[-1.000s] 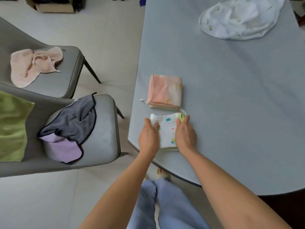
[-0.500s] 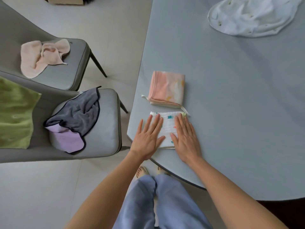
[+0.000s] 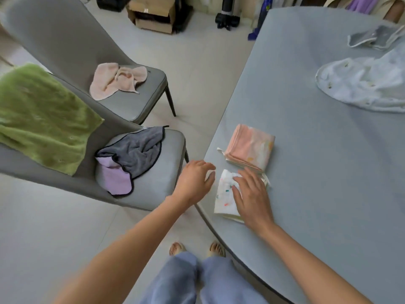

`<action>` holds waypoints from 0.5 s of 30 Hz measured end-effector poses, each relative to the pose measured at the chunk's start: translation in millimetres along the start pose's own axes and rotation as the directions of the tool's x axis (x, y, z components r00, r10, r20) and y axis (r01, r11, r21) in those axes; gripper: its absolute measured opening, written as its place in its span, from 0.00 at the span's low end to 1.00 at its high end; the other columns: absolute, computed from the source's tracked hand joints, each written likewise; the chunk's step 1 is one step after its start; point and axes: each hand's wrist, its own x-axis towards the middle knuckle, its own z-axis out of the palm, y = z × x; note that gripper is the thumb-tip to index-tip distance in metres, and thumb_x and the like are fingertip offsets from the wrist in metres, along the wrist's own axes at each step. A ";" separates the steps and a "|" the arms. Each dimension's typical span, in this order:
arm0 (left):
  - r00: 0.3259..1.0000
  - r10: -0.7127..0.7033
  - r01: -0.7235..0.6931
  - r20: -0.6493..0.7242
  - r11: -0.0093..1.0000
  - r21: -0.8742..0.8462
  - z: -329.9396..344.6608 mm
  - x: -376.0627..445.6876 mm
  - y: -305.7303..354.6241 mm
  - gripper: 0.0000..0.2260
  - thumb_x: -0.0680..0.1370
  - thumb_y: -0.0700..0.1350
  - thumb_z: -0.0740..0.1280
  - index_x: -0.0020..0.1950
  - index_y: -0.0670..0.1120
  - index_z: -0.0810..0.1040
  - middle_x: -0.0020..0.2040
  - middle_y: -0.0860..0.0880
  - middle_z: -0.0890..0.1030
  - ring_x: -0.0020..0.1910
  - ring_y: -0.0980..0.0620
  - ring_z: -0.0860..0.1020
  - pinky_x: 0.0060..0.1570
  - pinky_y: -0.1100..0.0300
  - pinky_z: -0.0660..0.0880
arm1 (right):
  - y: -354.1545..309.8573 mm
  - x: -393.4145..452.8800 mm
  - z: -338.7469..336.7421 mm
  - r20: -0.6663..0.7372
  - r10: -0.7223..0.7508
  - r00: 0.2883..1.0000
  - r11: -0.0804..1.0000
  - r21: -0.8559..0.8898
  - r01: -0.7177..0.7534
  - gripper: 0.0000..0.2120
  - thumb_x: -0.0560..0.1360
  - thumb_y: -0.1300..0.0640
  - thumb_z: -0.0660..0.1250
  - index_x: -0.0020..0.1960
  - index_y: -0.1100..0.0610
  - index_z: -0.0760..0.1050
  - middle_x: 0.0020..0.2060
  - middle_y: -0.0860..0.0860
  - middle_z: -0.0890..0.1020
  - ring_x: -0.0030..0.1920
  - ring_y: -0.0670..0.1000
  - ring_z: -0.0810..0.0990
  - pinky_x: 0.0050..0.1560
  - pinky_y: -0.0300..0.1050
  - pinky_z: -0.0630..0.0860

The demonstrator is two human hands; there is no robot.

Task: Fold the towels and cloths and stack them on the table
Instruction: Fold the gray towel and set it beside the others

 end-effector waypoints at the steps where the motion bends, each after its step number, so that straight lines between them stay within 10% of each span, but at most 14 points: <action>1: 0.996 -0.080 0.078 -0.045 0.996 -0.050 -14.6 -0.1 -7.3 0.12 0.80 0.46 0.61 0.58 0.46 0.80 0.55 0.47 0.82 0.57 0.45 0.77 0.56 0.57 0.69 | -10.3 18.6 -2.2 -0.001 -0.043 0.999 0.998 0.043 0.043 0.16 0.78 0.55 0.55 0.53 0.62 0.77 0.58 0.60 0.78 0.65 0.57 0.69 0.66 0.49 0.63; 15: 0.757 -0.647 0.646 0.086 0.762 0.049 -102.0 -72.2 -229.3 0.10 0.79 0.45 0.56 0.46 0.44 0.76 0.49 0.44 0.80 0.47 0.42 0.74 0.42 0.57 0.68 | -167.9 166.9 122.2 0.604 -0.137 0.785 0.985 0.004 0.170 0.12 0.79 0.58 0.57 0.58 0.61 0.74 0.58 0.57 0.75 0.61 0.58 0.72 0.60 0.51 0.69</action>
